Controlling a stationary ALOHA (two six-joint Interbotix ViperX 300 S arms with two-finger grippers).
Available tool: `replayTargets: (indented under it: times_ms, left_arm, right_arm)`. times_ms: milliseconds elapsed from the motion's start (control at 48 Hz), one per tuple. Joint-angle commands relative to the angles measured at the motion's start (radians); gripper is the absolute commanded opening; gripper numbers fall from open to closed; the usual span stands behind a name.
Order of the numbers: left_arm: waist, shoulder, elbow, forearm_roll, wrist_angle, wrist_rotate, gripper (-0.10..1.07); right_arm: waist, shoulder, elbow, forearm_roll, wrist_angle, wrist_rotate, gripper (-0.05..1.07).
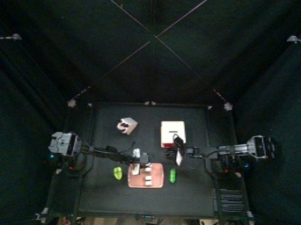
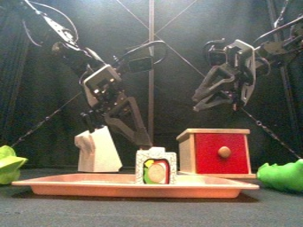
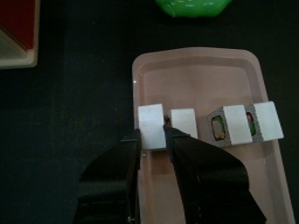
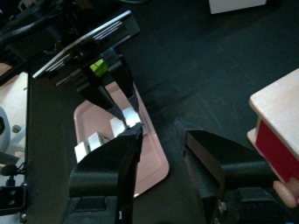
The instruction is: Put sushi piece left of drawer
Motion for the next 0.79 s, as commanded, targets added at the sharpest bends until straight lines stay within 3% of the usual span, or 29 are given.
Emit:
replayTargets:
  times_ms: [0,396,771]
  left_arm:
    - [0.003,-0.028,-0.009,0.002,-0.005,0.0,0.61]
    - [0.015,-0.11,-0.009,0.032,0.029,0.002,0.61]
    - [0.172,-0.137,-0.012,0.129,0.094,0.002,0.61]
  right_arm:
    - [-0.002,-0.009,-0.023,0.002,-0.009,-0.002,0.75]
    - [-0.003,-0.009,-0.025,0.002,-0.009,-0.002,0.75]
    - [-0.003,-0.009,-0.025,0.0,-0.008,-0.002,0.75]
